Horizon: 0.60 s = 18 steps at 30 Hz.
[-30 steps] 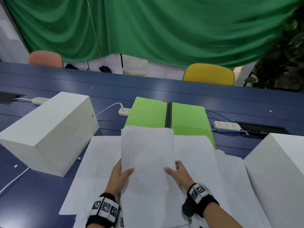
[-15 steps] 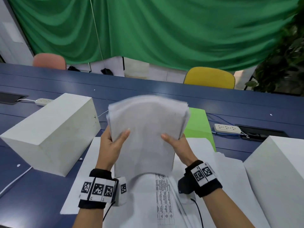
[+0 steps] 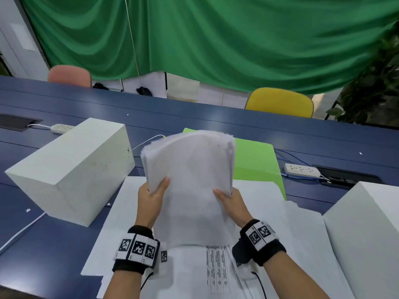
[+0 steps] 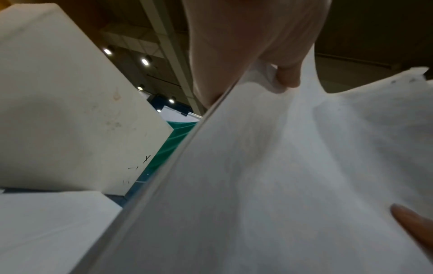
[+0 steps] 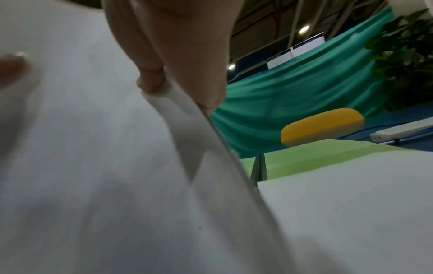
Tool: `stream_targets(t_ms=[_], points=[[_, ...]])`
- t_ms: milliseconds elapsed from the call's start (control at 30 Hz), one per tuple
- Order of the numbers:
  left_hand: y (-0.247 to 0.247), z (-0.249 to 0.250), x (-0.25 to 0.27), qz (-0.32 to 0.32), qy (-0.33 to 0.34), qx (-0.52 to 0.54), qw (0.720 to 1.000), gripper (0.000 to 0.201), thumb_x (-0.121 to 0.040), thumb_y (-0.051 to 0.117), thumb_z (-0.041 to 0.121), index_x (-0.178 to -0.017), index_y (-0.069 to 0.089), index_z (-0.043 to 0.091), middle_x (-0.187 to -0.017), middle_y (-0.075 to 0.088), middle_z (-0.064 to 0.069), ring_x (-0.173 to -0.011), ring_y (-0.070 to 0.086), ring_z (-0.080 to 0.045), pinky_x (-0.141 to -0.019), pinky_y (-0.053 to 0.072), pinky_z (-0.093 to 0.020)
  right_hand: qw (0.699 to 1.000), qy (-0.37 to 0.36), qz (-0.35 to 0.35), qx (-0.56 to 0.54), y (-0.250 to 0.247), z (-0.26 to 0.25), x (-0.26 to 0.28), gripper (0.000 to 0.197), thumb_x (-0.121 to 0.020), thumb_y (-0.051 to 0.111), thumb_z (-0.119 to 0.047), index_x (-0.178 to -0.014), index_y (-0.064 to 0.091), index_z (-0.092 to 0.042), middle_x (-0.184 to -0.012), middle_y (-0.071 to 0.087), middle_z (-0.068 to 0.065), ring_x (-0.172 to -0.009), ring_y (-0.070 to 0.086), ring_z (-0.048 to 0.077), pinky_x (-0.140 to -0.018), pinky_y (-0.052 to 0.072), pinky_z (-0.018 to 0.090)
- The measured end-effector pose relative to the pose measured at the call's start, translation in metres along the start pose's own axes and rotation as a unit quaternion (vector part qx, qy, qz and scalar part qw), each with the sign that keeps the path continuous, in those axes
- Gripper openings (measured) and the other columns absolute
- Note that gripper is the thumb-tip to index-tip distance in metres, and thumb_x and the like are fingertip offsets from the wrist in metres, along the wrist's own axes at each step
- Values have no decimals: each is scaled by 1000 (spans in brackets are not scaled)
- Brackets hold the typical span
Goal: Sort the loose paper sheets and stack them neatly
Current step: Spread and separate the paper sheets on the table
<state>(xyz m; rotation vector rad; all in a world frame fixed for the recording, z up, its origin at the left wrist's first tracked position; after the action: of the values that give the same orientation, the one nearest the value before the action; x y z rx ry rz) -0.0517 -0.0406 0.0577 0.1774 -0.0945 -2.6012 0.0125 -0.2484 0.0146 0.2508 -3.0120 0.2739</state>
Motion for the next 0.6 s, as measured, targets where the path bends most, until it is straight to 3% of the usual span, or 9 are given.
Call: stream_targets(t_ms=[100,200,267,333,400,500,600], points=[[-15,-14,-8,68,11,-31,997,22,-98,43,26,-105,60,14,-96,63,5,-88,60,-2,-78,48,-12,1000,17,-2,10,-14,-6,-7,10,-92,55,-14,-95,62,-8,-77,64,4,-58,62,4,-56,49,17],[-41,-57,-18,86,-61,-181,978,32,-99,40,27,-120,54,8,-117,57,-5,-109,52,-22,-91,42,-31,997,78,5,24,-26,9,-10,16,-94,51,-11,-106,58,-3,-79,61,4,-64,58,12,-48,46,12],[-56,-99,-20,38,-151,-322,934,38,-96,48,24,-127,49,3,-130,50,-18,-120,46,-34,-100,37,-40,986,140,-3,93,-29,44,-10,24,-94,50,-11,-114,57,1,-94,63,8,-78,58,19,-58,47,19],[-65,-132,-11,-13,-240,-429,871,48,-92,53,26,-133,43,4,-138,40,-22,-127,38,-38,-104,34,-44,968,200,-16,152,-28,89,-6,32,-94,50,-14,-120,55,5,-115,62,13,-97,58,23,-79,48,27],[-68,-150,1,-50,-247,-522,815,57,-90,54,32,-138,35,7,-146,30,-17,-132,30,-34,-106,31,-44,957,223,-7,184,-26,119,-2,38,-94,52,-19,-124,55,3,-122,61,17,-108,59,29,-95,47,35],[-69,-155,7,-32,-223,-573,788,66,-87,57,41,-138,32,8,-146,31,-14,-131,31,-32,-104,34,-44,956,222,8,194,-26,130,-6,37,-93,52,-21,-122,56,1,-119,62,18,-108,59,31,-95,47,36],[-70,-149,2,-22,-235,-588,774,61,-85,61,40,-131,40,6,-136,38,-16,-122,36,-33,-98,37,-43,953,225,7,205,-27,130,-8,37,-94,51,-21,-123,55,2,-119,62,18,-108,59,30,-91,45,32]])
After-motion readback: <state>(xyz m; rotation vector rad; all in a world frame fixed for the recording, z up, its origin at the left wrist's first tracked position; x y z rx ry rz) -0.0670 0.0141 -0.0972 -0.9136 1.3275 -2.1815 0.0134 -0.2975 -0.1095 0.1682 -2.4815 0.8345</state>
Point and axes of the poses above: each hand's wrist, its own x-axis away from the middle knuckle, its own y-axis out of the palm, z = x × y, the point moved 3 cm from there along -x, towards the middle knuckle
